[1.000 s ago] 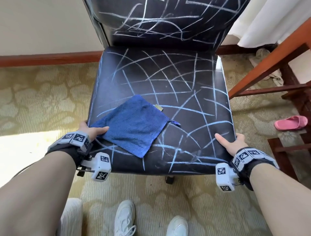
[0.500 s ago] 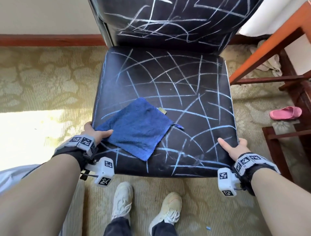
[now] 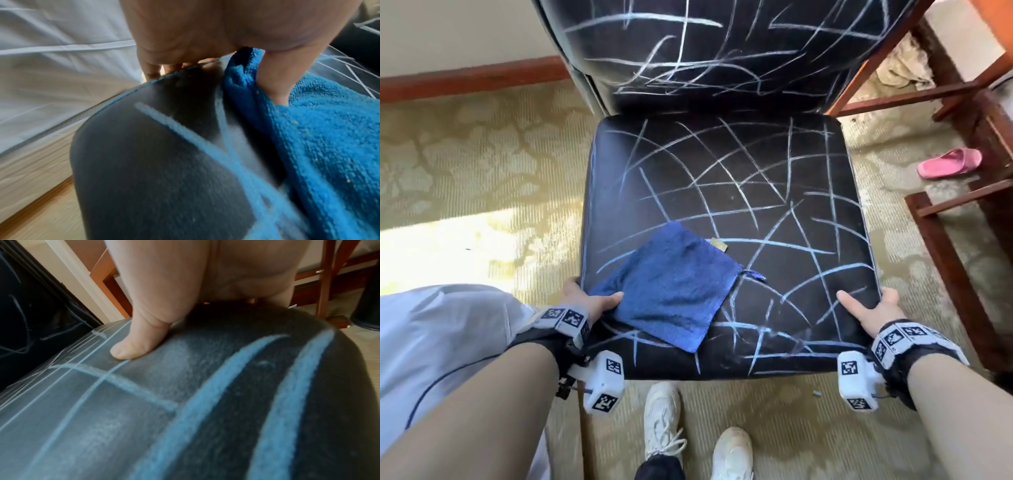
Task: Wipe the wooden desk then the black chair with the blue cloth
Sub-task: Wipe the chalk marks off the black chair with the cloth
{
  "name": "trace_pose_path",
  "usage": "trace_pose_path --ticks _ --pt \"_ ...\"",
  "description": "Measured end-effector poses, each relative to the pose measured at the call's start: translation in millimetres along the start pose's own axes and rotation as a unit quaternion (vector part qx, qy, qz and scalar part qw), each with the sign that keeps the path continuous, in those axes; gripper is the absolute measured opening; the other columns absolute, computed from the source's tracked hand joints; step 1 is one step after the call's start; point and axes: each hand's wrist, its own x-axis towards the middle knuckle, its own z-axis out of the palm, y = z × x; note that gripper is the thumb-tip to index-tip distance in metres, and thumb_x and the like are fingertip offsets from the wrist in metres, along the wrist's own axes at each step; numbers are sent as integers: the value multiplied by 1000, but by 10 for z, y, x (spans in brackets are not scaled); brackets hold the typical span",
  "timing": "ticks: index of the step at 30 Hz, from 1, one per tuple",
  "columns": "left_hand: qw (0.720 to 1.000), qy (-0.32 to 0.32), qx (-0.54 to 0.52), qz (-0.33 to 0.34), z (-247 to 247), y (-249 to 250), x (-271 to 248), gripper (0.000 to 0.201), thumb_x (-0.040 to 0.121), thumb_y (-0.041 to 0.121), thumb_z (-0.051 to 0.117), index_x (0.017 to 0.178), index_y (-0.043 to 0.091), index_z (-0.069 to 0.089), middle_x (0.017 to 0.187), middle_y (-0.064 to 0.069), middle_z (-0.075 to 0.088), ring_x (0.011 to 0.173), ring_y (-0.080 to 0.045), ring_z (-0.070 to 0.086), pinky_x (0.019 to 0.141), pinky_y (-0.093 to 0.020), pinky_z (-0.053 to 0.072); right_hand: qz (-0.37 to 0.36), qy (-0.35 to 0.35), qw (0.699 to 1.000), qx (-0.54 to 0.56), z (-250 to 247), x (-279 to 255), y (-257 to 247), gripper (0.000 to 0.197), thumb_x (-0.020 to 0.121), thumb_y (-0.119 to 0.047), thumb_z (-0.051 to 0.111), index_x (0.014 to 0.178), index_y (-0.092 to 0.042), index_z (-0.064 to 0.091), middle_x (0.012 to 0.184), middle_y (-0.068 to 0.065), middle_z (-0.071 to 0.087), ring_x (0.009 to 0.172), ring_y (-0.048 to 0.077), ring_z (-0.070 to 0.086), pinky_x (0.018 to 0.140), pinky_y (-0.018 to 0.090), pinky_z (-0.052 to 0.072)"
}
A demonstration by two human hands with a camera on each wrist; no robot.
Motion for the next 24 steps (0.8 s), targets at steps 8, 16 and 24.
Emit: trace_pose_path --ticks 8,16,24 --pt "945 65 320 35 93 -49 -606 81 72 55 73 124 2 42 124 -19 47 110 -33 51 84 -38 44 -8 22 999 -36 -85 -148 385 86 73 -57 68 140 -16 34 137 18 43 124 38 42 106 50 32" --pt "949 -32 292 114 199 69 -827 21 92 23 54 104 6 47 93 -9 58 84 -26 56 75 -34 44 -95 28 991 -90 -210 -609 7 74 86 -34 64 146 -20 23 148 16 20 134 36 25 109 41 23" --pt "925 -71 169 332 -356 789 -1736 32 88 12 59 71 24 35 69 2 46 60 -14 43 50 -20 33 -328 -89 934 -111 -534 -1442 -921 83 78 -33 73 145 -22 26 147 9 29 135 25 31 112 35 27"
